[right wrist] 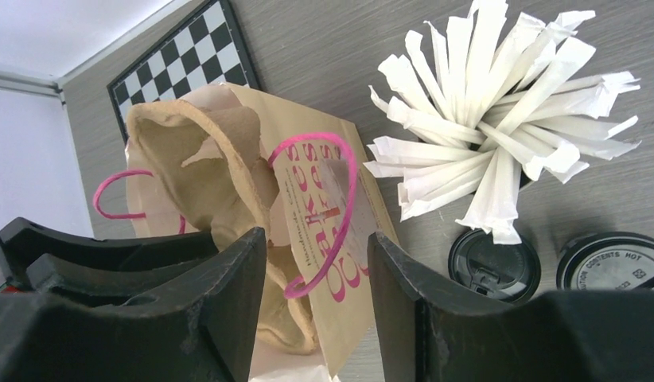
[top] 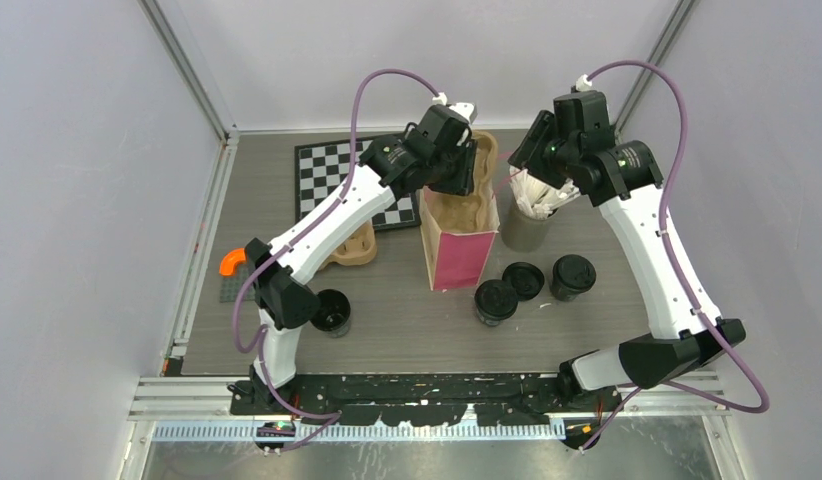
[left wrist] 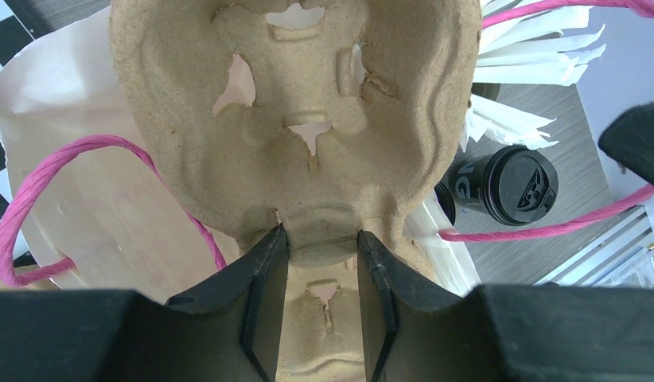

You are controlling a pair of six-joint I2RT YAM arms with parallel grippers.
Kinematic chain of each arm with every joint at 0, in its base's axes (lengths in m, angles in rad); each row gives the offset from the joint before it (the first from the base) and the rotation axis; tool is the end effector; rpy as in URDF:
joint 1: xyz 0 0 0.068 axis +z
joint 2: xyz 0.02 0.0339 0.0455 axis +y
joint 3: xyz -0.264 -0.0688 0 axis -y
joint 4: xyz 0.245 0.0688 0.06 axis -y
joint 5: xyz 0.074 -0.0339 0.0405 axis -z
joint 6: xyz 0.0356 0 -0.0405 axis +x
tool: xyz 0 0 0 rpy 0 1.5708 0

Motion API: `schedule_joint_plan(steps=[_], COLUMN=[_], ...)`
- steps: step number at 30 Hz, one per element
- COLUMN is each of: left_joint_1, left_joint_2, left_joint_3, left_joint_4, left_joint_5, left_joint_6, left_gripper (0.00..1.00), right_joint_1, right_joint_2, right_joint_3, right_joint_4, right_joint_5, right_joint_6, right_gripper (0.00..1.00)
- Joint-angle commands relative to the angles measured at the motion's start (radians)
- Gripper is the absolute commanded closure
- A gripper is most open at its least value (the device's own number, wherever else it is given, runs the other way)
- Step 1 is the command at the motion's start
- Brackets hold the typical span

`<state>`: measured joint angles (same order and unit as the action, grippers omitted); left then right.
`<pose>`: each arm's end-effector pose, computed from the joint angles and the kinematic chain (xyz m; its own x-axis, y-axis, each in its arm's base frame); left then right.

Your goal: Pack the takeout coffee

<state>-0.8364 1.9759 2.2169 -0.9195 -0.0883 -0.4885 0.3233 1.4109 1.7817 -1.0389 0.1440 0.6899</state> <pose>0.2924 -0.3192 0.4042 -0.6968 0.0742 -0.7134 0.4149 0.8531 -0.3165 0.2579 0.0810 0.4512 -0.5852 0.4682 -0.6621 0.2137 0.8766 0.4311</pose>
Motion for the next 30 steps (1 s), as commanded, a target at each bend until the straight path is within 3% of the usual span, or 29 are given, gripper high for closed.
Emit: schedule_joint_plan(steps=[1,8,11,13,15,17,25,30], left_joint_1=[0.002,0.002,0.003,0.003,0.006,0.014,0.037,0.037], left_joint_2=[-0.077,-0.095,-0.098,-0.101,-0.104,-0.108,-0.110,-0.120], left_joint_3=[0.016,-0.008,-0.013,-0.015,-0.017,-0.012,0.043,0.034], left_joint_4=[-0.022,-0.012,-0.007,-0.011,-0.021,-0.048,-0.201,-0.246], left_joint_5=[0.007,0.023,0.057,0.064,0.058,0.052,0.015,0.016], left_joint_6=[0.024,0.031,0.044,0.048,0.046,0.028,-0.047,-0.094], left_gripper=[0.67,0.67,0.67,0.67,0.67,0.67,0.68,0.68], right_joint_1=[-0.009,-0.022,-0.025,-0.027,-0.026,-0.026,-0.019,0.006], right_joint_2=[-0.006,0.045,0.046,0.043,0.029,0.003,-0.203,-0.256], right_joint_3=[-0.020,0.024,0.022,0.021,0.019,0.009,-0.262,-0.328], right_joint_4=[0.094,0.086,0.098,0.098,0.098,0.092,0.221,0.245], right_joint_5=[0.032,-0.017,-0.021,-0.019,-0.019,-0.030,-0.061,-0.046], right_joint_6=[-0.092,-0.125,-0.130,-0.140,-0.147,-0.127,0.151,0.197], right_gripper=[0.45,0.46,0.51,0.62,0.82,0.91,0.98,0.99])
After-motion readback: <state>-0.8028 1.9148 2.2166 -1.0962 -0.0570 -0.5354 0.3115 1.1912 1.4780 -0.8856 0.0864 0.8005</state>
